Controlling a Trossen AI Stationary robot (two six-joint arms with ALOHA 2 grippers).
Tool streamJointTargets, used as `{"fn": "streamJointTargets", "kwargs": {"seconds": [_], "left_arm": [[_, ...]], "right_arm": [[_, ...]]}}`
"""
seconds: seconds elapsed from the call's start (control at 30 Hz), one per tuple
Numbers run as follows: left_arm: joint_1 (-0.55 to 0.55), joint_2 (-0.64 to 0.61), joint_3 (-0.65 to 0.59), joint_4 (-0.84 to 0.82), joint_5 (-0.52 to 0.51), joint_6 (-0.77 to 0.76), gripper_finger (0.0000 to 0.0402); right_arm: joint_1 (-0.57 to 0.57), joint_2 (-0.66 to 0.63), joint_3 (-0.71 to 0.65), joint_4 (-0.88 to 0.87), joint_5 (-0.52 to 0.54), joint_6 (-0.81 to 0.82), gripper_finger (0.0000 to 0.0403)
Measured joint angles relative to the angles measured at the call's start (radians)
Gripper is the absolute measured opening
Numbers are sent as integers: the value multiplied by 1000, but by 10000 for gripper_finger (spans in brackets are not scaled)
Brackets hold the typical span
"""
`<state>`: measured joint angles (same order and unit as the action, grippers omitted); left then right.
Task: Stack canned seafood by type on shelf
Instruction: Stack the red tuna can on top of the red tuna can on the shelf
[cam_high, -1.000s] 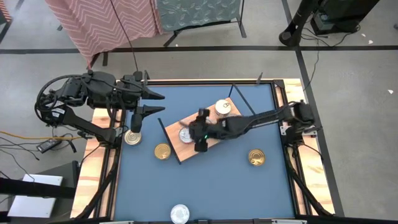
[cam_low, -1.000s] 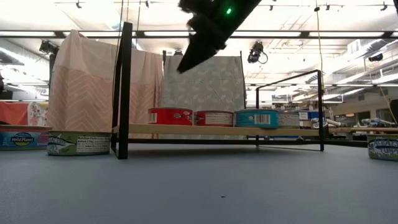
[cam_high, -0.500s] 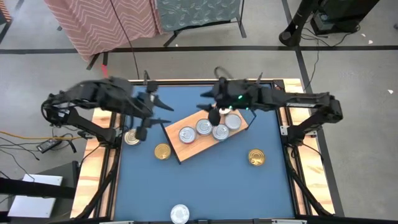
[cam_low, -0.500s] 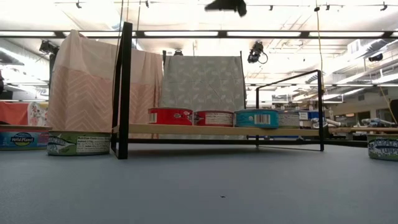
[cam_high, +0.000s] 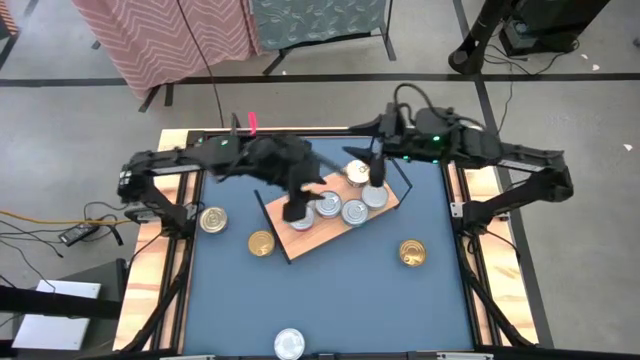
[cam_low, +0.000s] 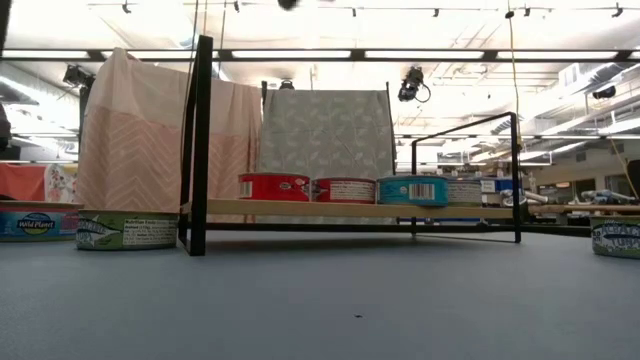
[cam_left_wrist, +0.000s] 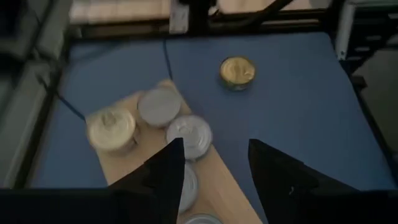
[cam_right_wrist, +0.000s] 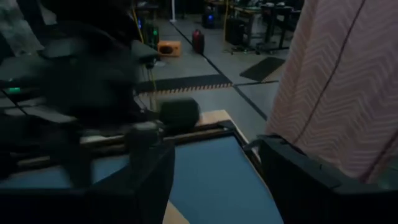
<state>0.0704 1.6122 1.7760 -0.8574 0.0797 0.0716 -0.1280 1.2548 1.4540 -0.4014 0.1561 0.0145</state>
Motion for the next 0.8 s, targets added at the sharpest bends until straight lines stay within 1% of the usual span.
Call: {"fn": "streamJointTargets", "kwargs": {"seconds": [0.13, 0.23, 0.3, 0.37, 0.53, 0.67, 0.8], "left_arm": [[81, 67, 0, -1, 138, -48, 200], [123, 117, 0, -3, 232, -59, 226], [137, 151, 0, -12, 276, -63, 248], [144, 187, 0, -25, 294, -49, 271], [148, 285, 0, -58, 297, 30, 321], [149, 354, 0, -63, 328, 56, 352], [152, 386, 0, -69, 350, 59, 373]], "right_arm": [[12, -78, 0, -43, 0, -12, 249], [39, -139, 0, -47, -1, -13, 248], [60, -177, 0, -48, -2, -7, 248], [76, -211, 0, -58, 1, 9, 247], [112, -284, 0, -106, 5, 63, 247], [130, -317, 0, -154, 18, 96, 247], [135, -334, 0, -208, 47, 114, 247]]}}
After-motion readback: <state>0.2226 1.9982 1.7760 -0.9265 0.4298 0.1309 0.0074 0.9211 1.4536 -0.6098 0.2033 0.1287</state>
